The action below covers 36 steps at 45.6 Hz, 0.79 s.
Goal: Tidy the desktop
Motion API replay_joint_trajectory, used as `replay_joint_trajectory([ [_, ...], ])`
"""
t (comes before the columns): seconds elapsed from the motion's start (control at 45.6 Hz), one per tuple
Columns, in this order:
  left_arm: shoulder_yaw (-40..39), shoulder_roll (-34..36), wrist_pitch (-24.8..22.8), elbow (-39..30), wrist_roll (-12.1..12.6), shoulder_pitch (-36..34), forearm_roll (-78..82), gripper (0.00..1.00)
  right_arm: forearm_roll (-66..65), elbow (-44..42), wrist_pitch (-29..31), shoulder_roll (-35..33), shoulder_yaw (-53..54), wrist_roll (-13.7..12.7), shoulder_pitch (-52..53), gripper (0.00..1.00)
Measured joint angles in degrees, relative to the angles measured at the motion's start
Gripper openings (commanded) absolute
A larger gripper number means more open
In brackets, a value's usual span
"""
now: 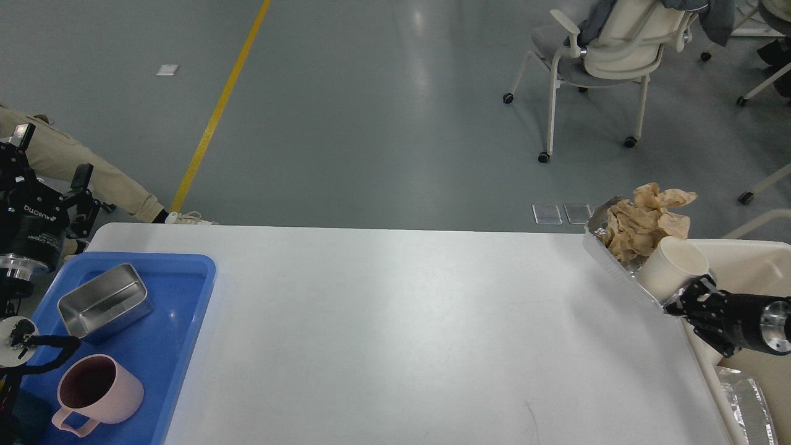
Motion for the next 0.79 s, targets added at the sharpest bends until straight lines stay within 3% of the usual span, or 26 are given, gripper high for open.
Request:
replay_joint_trajectory([
  [0.57, 0.0, -0.3, -0.2, -0.8, 0.0, 1.7, 0.0, 0.97, 12.7, -16.2, 0.7, -1.7, 0.0, 0.1, -6.8, 0.0],
  [0.789, 0.1, -0.3, -0.4, -0.8, 0.0, 2.2, 0.0, 0.97, 13.6, -18.3, 0.4, -1.5, 0.0, 0.1, -8.7, 0.0],
])
